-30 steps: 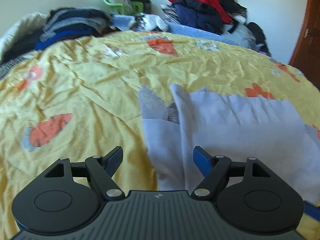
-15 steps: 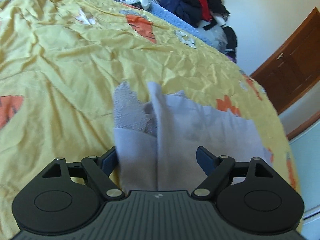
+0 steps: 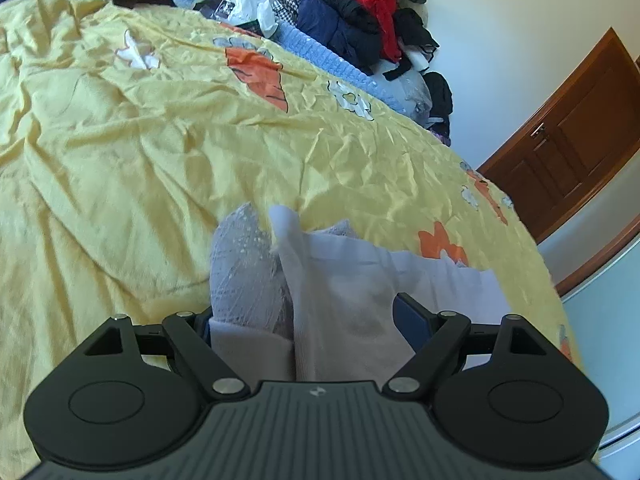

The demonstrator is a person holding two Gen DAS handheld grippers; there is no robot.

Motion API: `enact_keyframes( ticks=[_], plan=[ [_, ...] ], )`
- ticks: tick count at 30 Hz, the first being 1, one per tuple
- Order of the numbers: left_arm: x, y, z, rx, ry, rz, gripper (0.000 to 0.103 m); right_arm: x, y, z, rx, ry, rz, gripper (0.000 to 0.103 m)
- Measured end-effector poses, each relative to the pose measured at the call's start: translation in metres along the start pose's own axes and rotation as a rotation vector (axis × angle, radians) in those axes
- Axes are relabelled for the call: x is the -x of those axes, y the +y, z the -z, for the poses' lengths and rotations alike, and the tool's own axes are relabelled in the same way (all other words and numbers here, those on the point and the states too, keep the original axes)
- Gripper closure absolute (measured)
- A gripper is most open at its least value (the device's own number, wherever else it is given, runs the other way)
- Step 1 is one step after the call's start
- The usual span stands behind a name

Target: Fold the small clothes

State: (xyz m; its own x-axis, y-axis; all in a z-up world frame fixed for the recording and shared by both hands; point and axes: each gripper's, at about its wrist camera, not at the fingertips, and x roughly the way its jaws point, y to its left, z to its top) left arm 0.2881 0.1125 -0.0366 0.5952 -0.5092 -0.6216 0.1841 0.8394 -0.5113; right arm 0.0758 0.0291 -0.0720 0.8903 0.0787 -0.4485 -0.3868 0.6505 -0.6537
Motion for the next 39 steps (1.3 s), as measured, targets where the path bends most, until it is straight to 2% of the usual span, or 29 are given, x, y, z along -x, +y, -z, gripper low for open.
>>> enact_keyframes(
  ticks=[4, 6, 7, 8, 9, 11, 12, 16, 23, 29, 39],
  plan=[
    [-0.006, -0.012, 0.001, -0.08, -0.01, -0.056, 0.022, -0.001, 0.007, 0.0, 0.028, -0.011, 0.011, 0.075],
    [-0.007, -0.017, 0.003, -0.107, -0.03, -0.109, 0.04, -0.002, 0.006, 0.0, 0.021, -0.014, 0.008, 0.075],
    [-0.008, -0.019, 0.004, -0.125, -0.036, -0.144, 0.055, -0.002, 0.006, 0.0, 0.019, -0.015, 0.006, 0.075],
    [-0.008, -0.021, 0.004, -0.142, -0.04, -0.18, 0.064, -0.002, 0.007, 0.001, 0.023, -0.015, 0.005, 0.077],
    [-0.009, -0.022, 0.004, -0.149, -0.041, -0.198, 0.069, -0.003, 0.008, 0.001, 0.031, -0.016, 0.002, 0.082],
    [-0.008, -0.02, 0.003, -0.135, -0.037, -0.188, 0.09, -0.002, 0.013, 0.001, 0.047, -0.02, -0.003, 0.089],
    [-0.007, -0.018, 0.002, -0.111, -0.031, -0.169, 0.09, 0.0, 0.016, 0.001, 0.05, -0.024, -0.004, 0.089],
    [-0.003, -0.024, 0.003, -0.103, -0.041, -0.195, 0.091, 0.004, 0.01, 0.004, 0.011, -0.044, -0.025, 0.093],
    [0.009, -0.043, -0.005, -0.098, -0.044, -0.233, 0.092, 0.018, -0.029, 0.013, -0.202, -0.096, -0.111, 0.095],
    [0.022, -0.074, -0.012, -0.105, -0.082, -0.251, 0.092, 0.038, -0.068, 0.025, -0.387, -0.165, -0.122, 0.095],
    [0.026, -0.123, -0.014, -0.108, -0.111, -0.266, 0.092, 0.058, -0.124, 0.061, -0.633, -0.185, -0.143, 0.096]
  ],
)
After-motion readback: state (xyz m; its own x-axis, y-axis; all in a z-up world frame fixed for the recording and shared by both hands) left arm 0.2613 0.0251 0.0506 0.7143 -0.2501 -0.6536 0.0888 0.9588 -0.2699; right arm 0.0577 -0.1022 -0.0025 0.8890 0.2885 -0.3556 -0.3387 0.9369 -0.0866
